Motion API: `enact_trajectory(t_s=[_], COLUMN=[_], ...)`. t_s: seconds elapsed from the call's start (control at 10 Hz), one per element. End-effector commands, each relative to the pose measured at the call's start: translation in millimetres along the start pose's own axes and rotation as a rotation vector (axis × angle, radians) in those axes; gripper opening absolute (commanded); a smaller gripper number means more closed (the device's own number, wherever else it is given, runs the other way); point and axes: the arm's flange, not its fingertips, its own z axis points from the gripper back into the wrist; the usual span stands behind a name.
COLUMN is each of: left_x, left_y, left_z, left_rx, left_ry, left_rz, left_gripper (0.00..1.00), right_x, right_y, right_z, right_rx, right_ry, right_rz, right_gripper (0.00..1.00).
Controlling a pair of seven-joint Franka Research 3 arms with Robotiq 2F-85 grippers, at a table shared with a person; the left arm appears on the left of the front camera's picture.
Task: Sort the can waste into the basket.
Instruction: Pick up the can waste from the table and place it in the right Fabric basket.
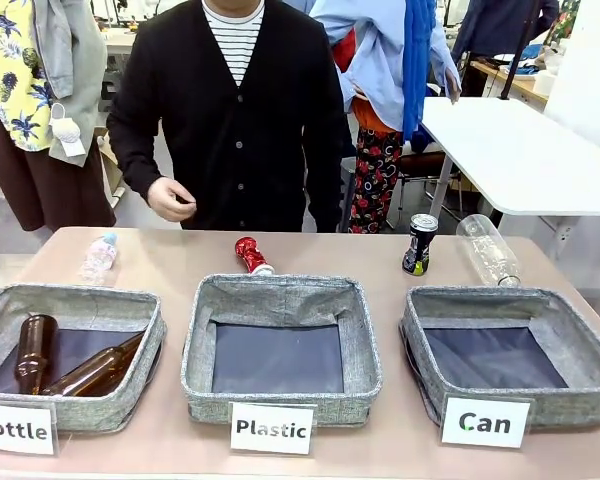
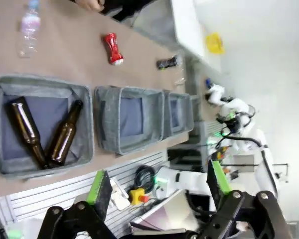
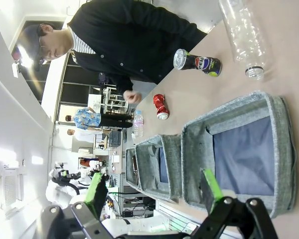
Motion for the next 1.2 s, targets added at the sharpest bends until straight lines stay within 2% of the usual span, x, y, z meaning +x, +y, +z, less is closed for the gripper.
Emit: enact_trajectory(t_s=[0.0, 0.1, 0.2, 0.3, 0.5, 0.6, 0.8, 1.1], left_x=[44, 57, 65, 67, 65, 62, 56, 44], left_y=[-55, -82, -107, -129, -156, -160, -148, -120], left_z=[-73, -120, -169, -212, -304, -343, -402, -436], left_rx=[0.196, 0.353, 0.435, 0.506, 0.587, 0.601, 0.625, 0.582], left_ry=[0.105, 0.098, 0.135, 0.146, 0.243, 0.257, 0.272, 0.235], left_rz=[-0.087, -0.143, -0.212, -0.267, -0.372, -0.395, -0.300, -0.191], left_gripper=[1.00, 1.00, 1.00, 1.00, 1.00, 1.00, 1.00, 1.00], right_x=[2, 2, 2, 2, 2, 2, 2, 2], right_y=[1, 1, 1, 1, 1, 1, 1, 1], right_z=[0, 0, 0, 0, 0, 0, 0, 0], right_rx=[0.017, 0.017, 0.017, 0.017, 0.017, 0.017, 0.017, 0.017], right_ry=[-0.011, -0.011, -0.011, -0.011, -0.011, -0.011, -0.011, -0.011], right_rz=[0.013, 0.013, 0.013, 0.013, 0.013, 0.013, 0.013, 0.013], right_gripper=[1.00, 1.00, 1.00, 1.00, 1.00, 1.00, 1.00, 1.00])
